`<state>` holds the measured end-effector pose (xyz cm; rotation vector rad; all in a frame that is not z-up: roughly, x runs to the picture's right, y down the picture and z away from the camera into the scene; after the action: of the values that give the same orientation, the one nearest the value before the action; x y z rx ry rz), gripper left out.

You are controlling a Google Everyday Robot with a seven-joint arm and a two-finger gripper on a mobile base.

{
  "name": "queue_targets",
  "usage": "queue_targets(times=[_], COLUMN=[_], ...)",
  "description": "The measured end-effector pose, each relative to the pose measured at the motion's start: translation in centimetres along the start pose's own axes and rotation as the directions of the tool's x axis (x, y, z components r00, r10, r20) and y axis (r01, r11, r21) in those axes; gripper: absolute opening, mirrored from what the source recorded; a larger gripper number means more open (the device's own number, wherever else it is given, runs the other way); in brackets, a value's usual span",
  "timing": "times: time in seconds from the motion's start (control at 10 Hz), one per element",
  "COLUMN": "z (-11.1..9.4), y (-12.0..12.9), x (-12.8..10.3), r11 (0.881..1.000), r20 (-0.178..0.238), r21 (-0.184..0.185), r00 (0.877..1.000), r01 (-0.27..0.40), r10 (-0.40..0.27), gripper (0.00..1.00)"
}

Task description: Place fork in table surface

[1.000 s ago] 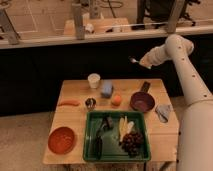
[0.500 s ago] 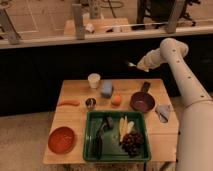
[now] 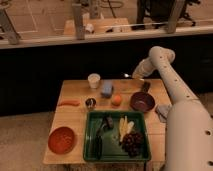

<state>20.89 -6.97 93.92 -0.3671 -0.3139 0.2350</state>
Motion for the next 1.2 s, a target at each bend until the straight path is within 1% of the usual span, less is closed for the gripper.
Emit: queue_targets(times=[0.2,0.6,0.8,1.1,1.2], z=[1.5,2.4,3.3,4.5,5.0], y=[1.9,5.4,6.4,6.7,6.8], x=[0.6,1.5,1.5,0.8,0.4], r11=[0.998,0.992,0.989,0.987,0.987], r20=[-0.021,-0.036,-0.040,-0.042,-0.050], r21=[-0.057,-0.128,-0.150,-0.157,-0.158], r00=[1.000,0.999,0.999,0.999,0.998], r01=[-0.001,0.003,0.012,0.027,0.030], r10=[0.000,-0.008,-0.018,-0.034,-0.038], gripper=[0.00,0.00,0.00,0.00,0.04])
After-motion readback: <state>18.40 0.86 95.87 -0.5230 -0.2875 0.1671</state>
